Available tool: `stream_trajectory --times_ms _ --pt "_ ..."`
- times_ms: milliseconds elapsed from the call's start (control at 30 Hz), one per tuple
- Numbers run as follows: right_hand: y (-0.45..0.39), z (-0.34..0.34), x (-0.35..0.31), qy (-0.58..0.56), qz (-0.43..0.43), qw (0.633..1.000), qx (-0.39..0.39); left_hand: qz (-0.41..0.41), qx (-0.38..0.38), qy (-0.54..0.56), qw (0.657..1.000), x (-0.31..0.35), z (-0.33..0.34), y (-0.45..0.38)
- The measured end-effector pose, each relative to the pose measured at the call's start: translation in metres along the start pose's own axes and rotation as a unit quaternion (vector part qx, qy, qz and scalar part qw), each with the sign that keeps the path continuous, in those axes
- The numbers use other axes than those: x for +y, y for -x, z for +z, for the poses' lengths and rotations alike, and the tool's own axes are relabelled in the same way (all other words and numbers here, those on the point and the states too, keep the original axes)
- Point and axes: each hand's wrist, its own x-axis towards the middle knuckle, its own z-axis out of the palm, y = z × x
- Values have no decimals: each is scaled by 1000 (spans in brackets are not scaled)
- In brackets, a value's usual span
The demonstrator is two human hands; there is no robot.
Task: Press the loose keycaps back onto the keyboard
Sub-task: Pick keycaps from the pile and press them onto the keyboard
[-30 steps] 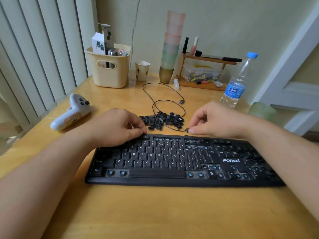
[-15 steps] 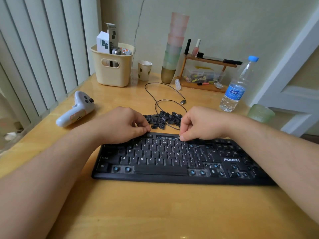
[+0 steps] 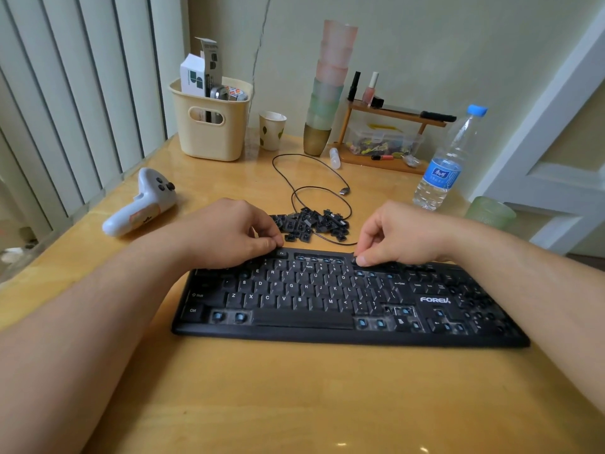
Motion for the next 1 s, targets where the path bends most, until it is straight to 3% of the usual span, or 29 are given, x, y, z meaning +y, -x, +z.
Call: stream_trajectory --times_ms 500,633,800,900,1000 --pt "0 2 -11 44 39 998 1 -10 -5 3 1000 2 0 1" --pt "-2 0 -28 104 53 993 -15 -10 -3 4 1000 3 1 1" --pt "-12 5 -44 275 23 961 -24 -11 -1 8 1000 2 0 3" --pt "-7 -4 -42 225 26 972 -57 -13 0 11 1000 1 -1 3" --pt "-1 -17 -25 76 45 996 -16 -13 -7 9 1000 2 -2 4"
